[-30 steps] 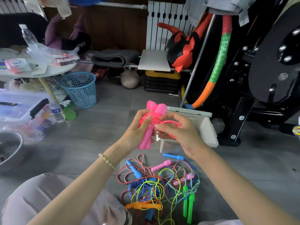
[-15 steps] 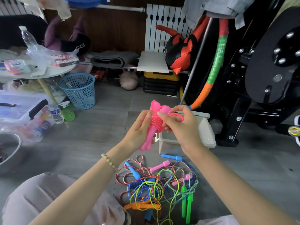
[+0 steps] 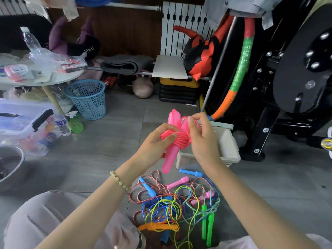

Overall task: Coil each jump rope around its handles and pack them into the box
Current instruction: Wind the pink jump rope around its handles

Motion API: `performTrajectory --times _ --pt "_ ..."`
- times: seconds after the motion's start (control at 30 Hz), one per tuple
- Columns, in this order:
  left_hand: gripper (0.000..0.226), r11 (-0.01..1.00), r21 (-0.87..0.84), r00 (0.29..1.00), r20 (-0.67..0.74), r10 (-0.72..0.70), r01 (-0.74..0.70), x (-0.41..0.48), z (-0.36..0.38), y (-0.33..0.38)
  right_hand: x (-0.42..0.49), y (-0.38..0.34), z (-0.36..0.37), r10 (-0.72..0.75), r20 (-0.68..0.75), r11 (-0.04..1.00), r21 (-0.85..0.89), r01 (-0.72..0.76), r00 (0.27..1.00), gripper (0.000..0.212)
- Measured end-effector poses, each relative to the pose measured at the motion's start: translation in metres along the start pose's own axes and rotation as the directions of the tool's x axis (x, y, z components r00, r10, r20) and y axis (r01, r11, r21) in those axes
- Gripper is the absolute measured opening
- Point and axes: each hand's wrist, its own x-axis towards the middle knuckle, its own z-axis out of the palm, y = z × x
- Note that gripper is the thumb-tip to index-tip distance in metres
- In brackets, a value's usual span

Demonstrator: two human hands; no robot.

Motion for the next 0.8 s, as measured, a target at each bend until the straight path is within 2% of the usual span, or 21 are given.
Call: performTrajectory --times 0.13,0.2,0.33,0.47,0.63,0.8 --pt "0.009 1.0 0.015 1.0 -0.006 -0.006 0.006 -0.001 0.005 -0.005 0.001 0.006 -0.001 -0.031 -0.017 0.998 0.063 0.032 0.999 0.012" --pt "0.012 1.0 0.023 0.999 -0.045 -0.006 0.007 0.0 0.006 -0.008 -0.001 0.01 0.001 -0.038 -0.01 0.999 0.018 0.038 0.999 0.029" --pt "0.011 0.998 0.062 0.997 -0.074 0.01 -0.005 0.002 0.003 -0.011 -0.009 0.007 0.004 0.014 0.073 0.992 -0.129 -0.005 0.997 0.036" --pt "0.009 0.994 0.109 0.997 -0.07 0.034 -0.027 0.003 -0.004 -0.013 -0.013 0.011 0.007 0.017 0.216 0.992 -0.126 0.011 0.976 0.04" --pt "0.006 0.992 0.118 0.997 -0.062 0.041 -0.034 0.002 -0.015 -0.014 -0.013 0.013 0.005 0.107 0.356 0.993 0.008 -0.117 0.928 0.033" --pt "0.006 0.991 0.116 0.993 -0.081 0.081 -0.072 0.001 -0.015 -0.019 -0.016 0.016 0.005 0.055 0.262 0.99 0.11 -0.086 0.964 0.022"
